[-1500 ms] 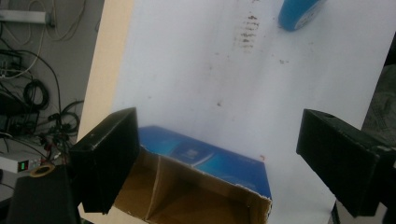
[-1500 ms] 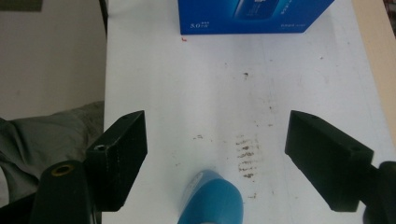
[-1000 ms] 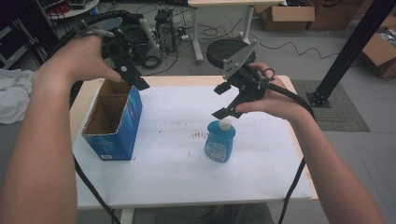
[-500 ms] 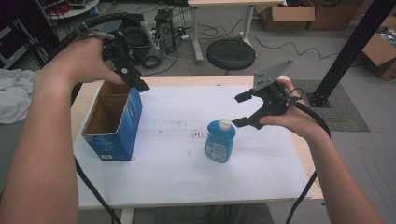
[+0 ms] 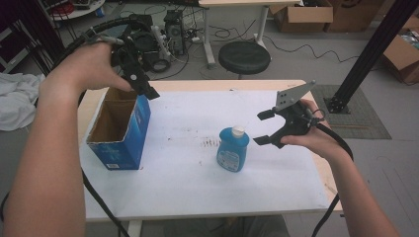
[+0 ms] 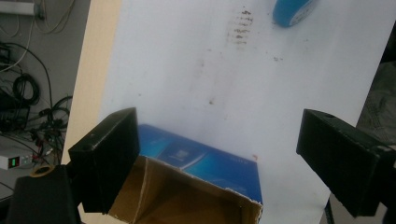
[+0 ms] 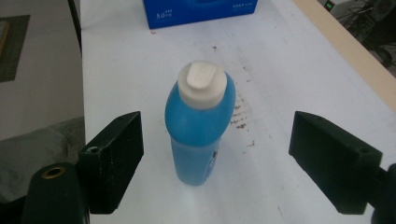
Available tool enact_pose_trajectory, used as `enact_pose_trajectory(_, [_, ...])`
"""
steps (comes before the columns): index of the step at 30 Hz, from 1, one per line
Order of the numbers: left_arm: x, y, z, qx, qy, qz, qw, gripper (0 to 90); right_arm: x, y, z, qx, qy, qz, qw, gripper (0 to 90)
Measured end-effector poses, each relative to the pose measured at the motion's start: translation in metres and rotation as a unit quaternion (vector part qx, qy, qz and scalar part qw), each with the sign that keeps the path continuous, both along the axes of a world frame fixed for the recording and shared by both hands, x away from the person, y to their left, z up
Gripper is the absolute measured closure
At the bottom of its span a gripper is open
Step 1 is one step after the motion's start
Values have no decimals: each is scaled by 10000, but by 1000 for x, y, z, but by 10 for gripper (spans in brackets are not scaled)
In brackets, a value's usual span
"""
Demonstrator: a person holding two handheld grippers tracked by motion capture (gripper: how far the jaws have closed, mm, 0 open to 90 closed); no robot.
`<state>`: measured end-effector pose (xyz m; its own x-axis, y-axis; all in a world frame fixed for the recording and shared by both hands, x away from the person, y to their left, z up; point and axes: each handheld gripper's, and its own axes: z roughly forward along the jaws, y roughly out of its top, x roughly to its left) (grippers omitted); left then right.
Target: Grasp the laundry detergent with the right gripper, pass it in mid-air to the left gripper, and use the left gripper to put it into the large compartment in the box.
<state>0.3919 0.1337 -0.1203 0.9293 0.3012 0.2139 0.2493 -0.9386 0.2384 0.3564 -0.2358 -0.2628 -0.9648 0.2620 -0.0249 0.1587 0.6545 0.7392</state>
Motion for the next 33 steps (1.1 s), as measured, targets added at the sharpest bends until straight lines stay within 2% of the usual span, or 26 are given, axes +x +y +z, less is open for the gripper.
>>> enact_pose_trajectory(16, [0, -3, -2, 37, 22, -19, 10000, 142, -5, 5, -37, -148, 84, -195, 9997, 185])
enact_pose_trajectory(20, [1, -4, -4, 28, 27, -22, 10000, 142, -6, 9, -46, -88, 95, -262, 9996, 194])
enact_pose_trajectory(29, [2, -4, -7, 40, 62, -25, 10000, 143, -6, 18, -62, -141, 77, -362, 9992, 204])
enact_pose_trajectory(33, [2, -3, -8, 30, 69, -21, 10000, 143, -6, 23, -68, -72, 105, -352, 9993, 212])
